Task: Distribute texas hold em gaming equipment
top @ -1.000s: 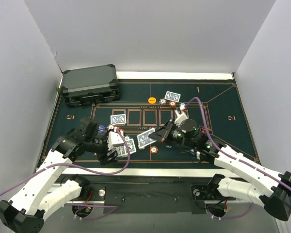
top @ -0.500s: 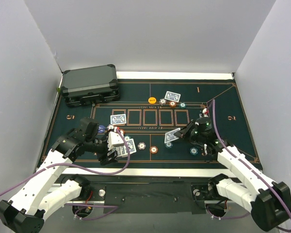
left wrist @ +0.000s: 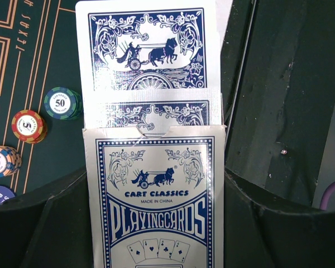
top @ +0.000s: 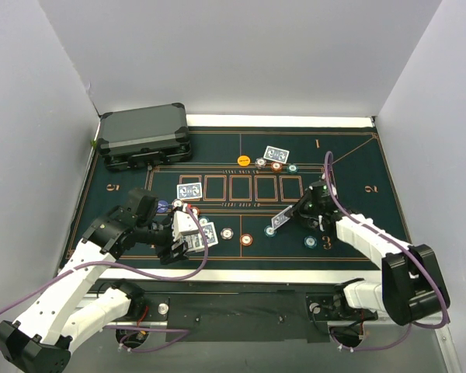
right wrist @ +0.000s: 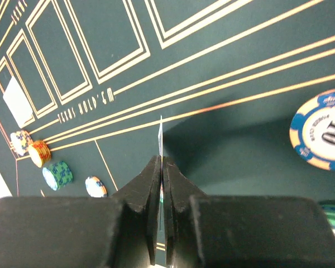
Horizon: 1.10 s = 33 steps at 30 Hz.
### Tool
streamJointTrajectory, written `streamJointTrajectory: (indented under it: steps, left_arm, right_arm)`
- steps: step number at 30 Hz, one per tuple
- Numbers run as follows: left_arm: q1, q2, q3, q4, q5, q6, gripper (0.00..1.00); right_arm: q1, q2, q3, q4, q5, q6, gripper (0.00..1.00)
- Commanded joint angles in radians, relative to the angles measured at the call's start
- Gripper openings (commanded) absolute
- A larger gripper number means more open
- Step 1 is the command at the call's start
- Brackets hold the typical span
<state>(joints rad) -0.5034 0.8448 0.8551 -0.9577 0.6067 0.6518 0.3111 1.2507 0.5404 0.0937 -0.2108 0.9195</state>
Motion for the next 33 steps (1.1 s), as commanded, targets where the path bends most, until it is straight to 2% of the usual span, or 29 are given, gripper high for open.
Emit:
streamJointTrajectory:
  steps: [1,9,11,15,19,30,33]
  left_arm:
    - [-0.006,-0.019,0.035,0.01,0.024,0.016,0.0]
    - [-0.006,-0.021,0.033,0.014,0.025,0.012,0.0]
    - [-0.006,-0.018,0.033,0.014,0.027,0.012,0.0]
    - [-0.006,-0.021,0.032,0.014,0.033,0.012,0.0]
    - [-0.006,-0.016,0.035,0.014,0.033,0.011,0.0]
    - [-0.006,-0.007,0.039,0.016,0.036,0.009,0.0]
    - [-0.006,-0.009,0.041,0.016,0.036,0.008,0.0]
  right_arm:
    - [-0.029,0.045,0.05,0.063,0.037,-0.031,0.0]
    - [-0.035,0.119,0.081,0.005,0.089,-0.102,0.0]
    - [-0.032,0.121,0.084,-0.026,0.117,-0.126,0.06]
    - [-0.03,0.102,0.098,-0.071,0.145,-0.159,0.28]
    - [-0.032,0.078,0.139,-0.141,0.166,-0.189,0.39]
    - [0.003,-0.101,0.273,-0.349,0.197,-0.202,0.53]
    - [0.057,-0.183,0.308,-0.376,0.162,-0.167,0.63]
